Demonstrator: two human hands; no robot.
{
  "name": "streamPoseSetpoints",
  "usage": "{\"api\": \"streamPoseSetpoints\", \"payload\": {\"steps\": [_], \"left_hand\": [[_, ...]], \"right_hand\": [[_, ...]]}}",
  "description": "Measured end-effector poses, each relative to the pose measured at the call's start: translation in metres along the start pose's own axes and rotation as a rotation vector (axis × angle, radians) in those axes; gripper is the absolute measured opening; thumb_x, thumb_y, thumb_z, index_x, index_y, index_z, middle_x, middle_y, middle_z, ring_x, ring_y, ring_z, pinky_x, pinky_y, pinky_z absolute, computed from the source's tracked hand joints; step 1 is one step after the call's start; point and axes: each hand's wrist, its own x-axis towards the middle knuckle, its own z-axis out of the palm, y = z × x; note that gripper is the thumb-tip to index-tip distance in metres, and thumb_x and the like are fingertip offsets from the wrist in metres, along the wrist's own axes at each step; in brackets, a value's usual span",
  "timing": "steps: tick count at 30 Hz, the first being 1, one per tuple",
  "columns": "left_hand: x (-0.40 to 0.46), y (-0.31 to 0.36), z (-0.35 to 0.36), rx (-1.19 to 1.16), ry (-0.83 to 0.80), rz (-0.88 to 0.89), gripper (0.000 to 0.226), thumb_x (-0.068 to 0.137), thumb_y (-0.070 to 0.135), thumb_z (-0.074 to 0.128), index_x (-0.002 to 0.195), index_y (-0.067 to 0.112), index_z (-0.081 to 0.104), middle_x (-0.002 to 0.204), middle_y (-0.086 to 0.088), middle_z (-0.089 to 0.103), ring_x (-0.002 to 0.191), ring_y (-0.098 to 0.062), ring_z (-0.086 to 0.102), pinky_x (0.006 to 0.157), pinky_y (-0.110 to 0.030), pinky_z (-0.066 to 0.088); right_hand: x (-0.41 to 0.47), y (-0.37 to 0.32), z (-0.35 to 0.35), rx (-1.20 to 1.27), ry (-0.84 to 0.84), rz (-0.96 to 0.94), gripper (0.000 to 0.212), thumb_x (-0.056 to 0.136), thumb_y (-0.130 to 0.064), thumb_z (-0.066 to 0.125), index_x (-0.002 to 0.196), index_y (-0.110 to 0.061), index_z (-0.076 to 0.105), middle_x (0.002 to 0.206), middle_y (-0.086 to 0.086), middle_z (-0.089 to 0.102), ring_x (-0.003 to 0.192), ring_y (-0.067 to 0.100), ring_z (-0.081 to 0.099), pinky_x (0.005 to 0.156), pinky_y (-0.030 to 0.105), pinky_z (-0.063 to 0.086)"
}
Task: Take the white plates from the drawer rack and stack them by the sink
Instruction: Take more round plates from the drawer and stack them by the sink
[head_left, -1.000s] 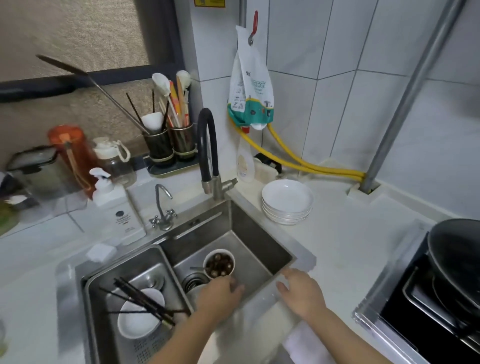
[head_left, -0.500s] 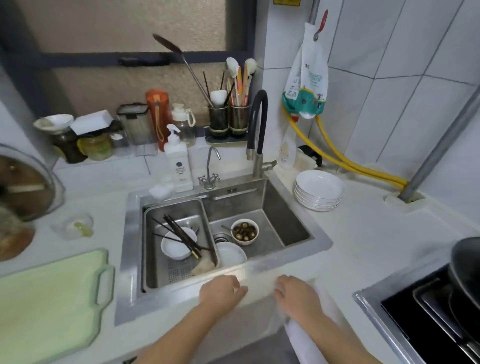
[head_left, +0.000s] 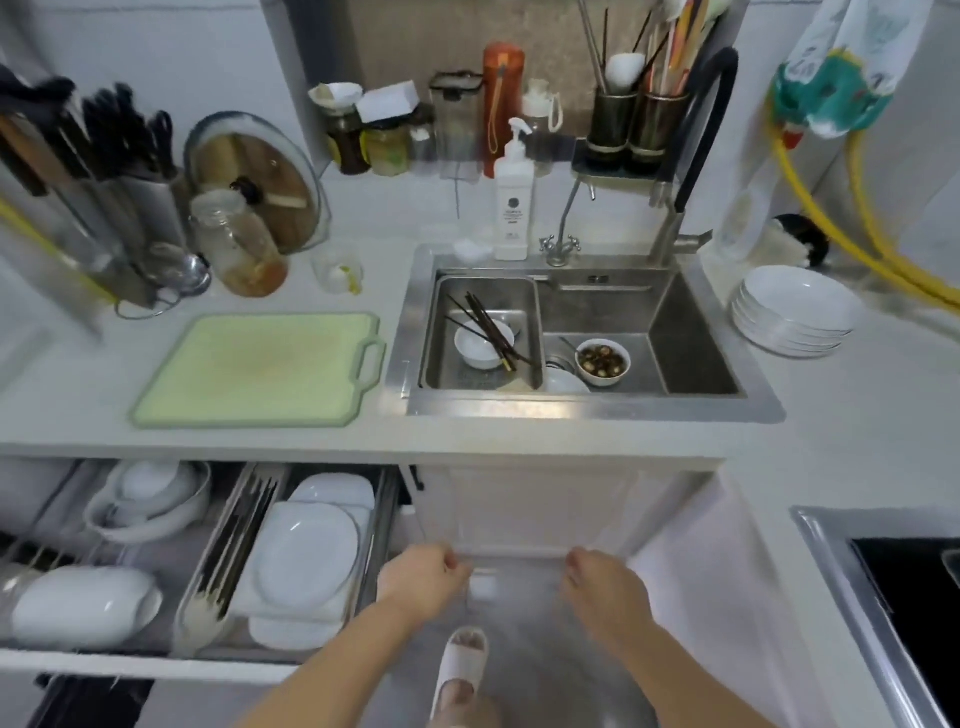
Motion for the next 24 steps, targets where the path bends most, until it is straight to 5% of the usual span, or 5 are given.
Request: {"api": "streamPoseSetpoints", "payload": {"steps": [5,8,12,17,24], "left_hand": [[-0.023,-0.051,-0.009,-0.065,0.086,-0.129,0.033,0.085,0.051,0.045,0.087,0.025,0.065,0.094,0.004,0.069,0.092,-0.019,0.064,0.073,-0.027,0.046],[-0.032,-0.08,-0.018,-0.151,0.103,-0.189,0.032,0.085,0.056,0.046,0.072,0.03,0.057,0.08,0.006,0.065,0.082,-0.017,0.063,0.067,-0.027,0.046],[-0.037,-0.122,-0.035,-0.19,0.124,-0.265,0.032,0.086,0.056,0.045,0.076,0.029,0.059,0.079,0.007,0.067,0.075,-0.013,0.06,0.056,-0.025,0.037],[-0.028,-0.175,-0.063,-0.172,0.076,-0.311,0.034,0.086,0.057,0.043,0.092,0.029,0.062,0.095,0.006,0.069,0.087,-0.018,0.062,0.077,-0.03,0.048],[0.003,-0.249,-0.1,-0.18,-0.002,-0.307,0.038,0.087,0.055,0.041,0.098,0.025,0.062,0.096,0.0,0.069,0.089,-0.021,0.065,0.079,-0.033,0.053]], "right_hand": [[0.002,-0.051,0.023,-0.029,-0.045,-0.088,0.031,0.089,-0.038,0.044,0.1,-0.017,0.064,0.108,0.008,0.07,0.105,0.026,0.062,0.083,0.029,0.047],[0.007,-0.085,0.033,-0.044,-0.105,-0.135,0.034,0.091,-0.04,0.044,0.109,-0.019,0.064,0.117,0.007,0.068,0.111,0.025,0.061,0.086,0.028,0.047],[0.016,-0.133,0.044,-0.07,-0.159,-0.202,0.028,0.092,-0.04,0.041,0.097,-0.02,0.06,0.113,0.007,0.067,0.107,0.024,0.061,0.076,0.03,0.044],[0.031,-0.195,0.055,-0.063,-0.159,-0.235,0.025,0.093,-0.039,0.042,0.091,-0.019,0.057,0.103,0.008,0.067,0.099,0.027,0.062,0.067,0.031,0.037],[0.053,-0.278,0.083,0.015,-0.226,-0.176,0.019,0.093,-0.038,0.043,0.08,-0.025,0.047,0.086,-0.001,0.056,0.09,0.021,0.061,0.064,0.027,0.036]]}}
